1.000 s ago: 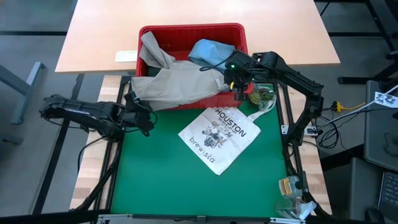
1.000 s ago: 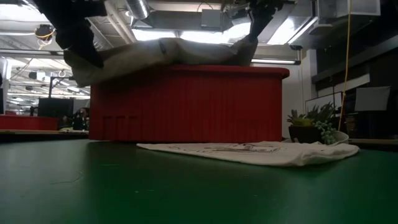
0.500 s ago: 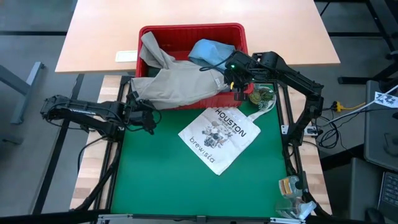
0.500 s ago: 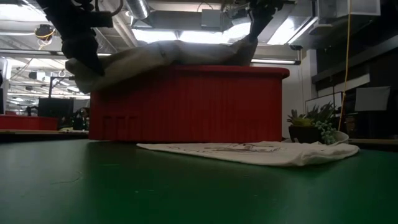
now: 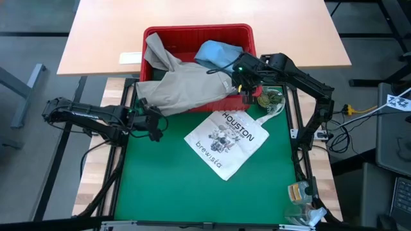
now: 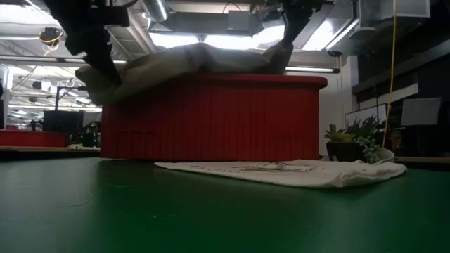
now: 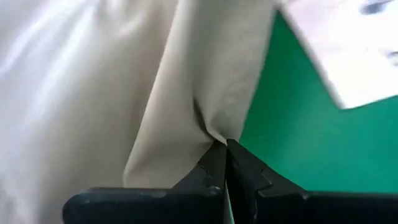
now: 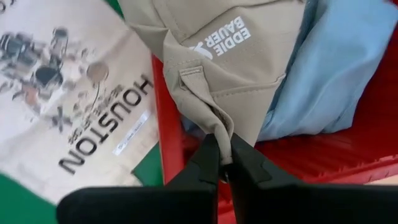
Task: Fold Laundry from Bin
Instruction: Fold the brown shorts
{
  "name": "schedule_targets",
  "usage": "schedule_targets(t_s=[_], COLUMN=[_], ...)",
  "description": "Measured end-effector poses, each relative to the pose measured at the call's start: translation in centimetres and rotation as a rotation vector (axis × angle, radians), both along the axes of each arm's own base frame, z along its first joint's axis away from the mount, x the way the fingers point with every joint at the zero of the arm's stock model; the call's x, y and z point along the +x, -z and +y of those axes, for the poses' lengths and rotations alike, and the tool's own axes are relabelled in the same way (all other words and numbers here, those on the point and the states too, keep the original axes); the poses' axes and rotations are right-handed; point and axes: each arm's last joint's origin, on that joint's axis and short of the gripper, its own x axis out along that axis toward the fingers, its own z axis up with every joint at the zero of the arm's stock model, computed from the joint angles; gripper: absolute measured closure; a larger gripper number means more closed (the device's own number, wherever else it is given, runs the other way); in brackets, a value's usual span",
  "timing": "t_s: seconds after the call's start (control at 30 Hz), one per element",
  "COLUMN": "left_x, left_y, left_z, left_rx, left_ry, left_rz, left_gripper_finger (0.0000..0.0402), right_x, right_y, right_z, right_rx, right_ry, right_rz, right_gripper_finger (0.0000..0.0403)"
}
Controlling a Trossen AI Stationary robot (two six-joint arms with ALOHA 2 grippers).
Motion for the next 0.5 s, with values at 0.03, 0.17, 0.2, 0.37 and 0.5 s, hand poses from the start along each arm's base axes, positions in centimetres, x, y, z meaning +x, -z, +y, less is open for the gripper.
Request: schedule_targets(t_s=[0.03, 0.17, 0.2, 0.37, 0.5], left_x=[0.1, 0.2, 0.2, 0.0, -0.1], left_y=[0.0, 0.1, 0.2, 0.2, 0.2], left_z=[-0.3, -1.3, -1.6, -2.8, -3.6], left_rx=[-0.023, -0.131, -0.157, -0.222, -0.255], left_ry=[0.023, 0.119, 0.143, 0.183, 0.243], left_rz=[-0.007, -0.005, -0.002, -0.013, -0.007], left_gripper_finger=[0.04, 0.0401, 0.0401, 0.0401, 0.0401], right_x=[-0.2, -0.5, -0.4, 0.2, 0.6], right_y=[0.1, 0.3, 0.4, 0.2, 0.1], right_z=[0.1, 0.6, 0.8, 3.0, 5.1], right_rx=[0.007, 0.076, 0.094, 0.122, 0.136], right_ry=[0.0, 0.023, 0.017, -0.066, -0.087], right_rz=[0.019, 0.044, 0.035, 0.025, 0.013], right_gripper_finger=[0.0393, 0.0393, 0.0393, 0.0393, 0.0393])
